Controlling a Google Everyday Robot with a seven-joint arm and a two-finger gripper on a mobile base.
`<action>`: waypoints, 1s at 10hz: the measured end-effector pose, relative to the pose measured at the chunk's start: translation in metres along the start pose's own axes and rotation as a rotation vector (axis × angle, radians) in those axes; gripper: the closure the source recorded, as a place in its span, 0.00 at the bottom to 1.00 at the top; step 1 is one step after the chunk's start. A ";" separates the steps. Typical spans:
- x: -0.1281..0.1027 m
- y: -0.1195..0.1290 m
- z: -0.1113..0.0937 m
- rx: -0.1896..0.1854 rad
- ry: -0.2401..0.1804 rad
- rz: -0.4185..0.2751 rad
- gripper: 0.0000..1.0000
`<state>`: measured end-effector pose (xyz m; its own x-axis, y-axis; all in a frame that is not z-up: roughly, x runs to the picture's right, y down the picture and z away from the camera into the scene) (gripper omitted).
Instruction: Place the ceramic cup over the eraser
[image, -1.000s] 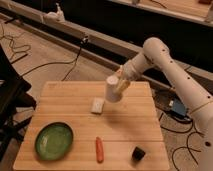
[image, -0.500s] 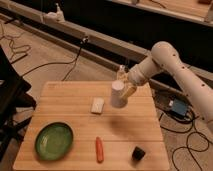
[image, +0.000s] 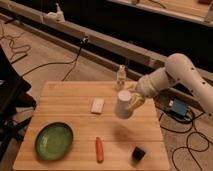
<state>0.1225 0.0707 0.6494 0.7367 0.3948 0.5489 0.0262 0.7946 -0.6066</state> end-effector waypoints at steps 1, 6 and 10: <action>0.006 0.017 -0.003 -0.003 0.008 -0.002 1.00; 0.014 0.032 -0.007 -0.001 0.008 0.003 1.00; 0.018 0.035 -0.008 -0.004 0.020 0.003 1.00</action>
<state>0.1423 0.1018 0.6334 0.7504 0.3877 0.5353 0.0268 0.7914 -0.6107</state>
